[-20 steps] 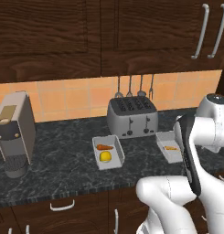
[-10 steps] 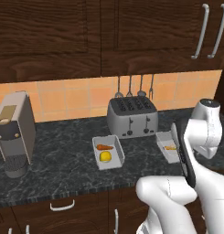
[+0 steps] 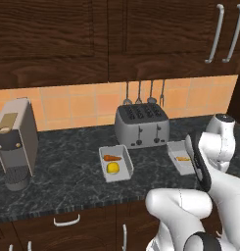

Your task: Take the meat container that has the shrimp and place it on the second highest rack of the freezer. Then take the vegetable container that has the lemon and carrot and place it on the highest rack of the freezer.

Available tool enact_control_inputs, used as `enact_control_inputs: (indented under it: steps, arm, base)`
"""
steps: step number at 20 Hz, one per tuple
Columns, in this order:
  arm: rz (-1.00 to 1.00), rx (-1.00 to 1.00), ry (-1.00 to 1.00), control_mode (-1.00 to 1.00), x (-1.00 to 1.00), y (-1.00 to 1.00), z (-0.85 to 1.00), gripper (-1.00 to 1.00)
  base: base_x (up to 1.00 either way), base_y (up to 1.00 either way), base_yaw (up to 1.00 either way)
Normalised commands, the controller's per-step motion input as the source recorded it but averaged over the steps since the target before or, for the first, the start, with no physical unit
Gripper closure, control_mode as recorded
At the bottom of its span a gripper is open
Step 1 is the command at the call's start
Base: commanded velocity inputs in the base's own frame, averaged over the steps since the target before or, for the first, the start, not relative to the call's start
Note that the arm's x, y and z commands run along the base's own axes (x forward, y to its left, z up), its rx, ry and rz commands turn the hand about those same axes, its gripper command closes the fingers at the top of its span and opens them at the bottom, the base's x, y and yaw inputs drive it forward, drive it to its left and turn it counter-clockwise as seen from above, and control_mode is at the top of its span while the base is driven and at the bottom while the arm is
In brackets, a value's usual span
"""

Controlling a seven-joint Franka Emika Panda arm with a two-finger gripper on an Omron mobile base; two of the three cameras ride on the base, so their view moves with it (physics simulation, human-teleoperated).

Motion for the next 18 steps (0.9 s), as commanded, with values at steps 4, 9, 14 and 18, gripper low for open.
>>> enact_control_inputs:
  steps: [4, 9, 14, 18]
  arm:
    - [0.0, 0.02, 0.01, -1.0, 0.21, 0.0, -0.23, -1.0]
    - [0.0, 0.0, 0.01, -1.0, 0.19, 0.0, -0.31, -1.0]
    - [0.0, 0.0, 0.06, -1.0, 0.2, 0.0, -0.23, -1.0]
    - [0.0, 0.01, 0.07, -1.0, 0.19, 0.0, -0.07, -1.0]
  base:
    - [0.0, 0.0, 0.0]
    - [0.0, 0.0, 0.0]
    - [0.0, 0.0, 0.0]
    - [0.0, 0.0, 0.0]
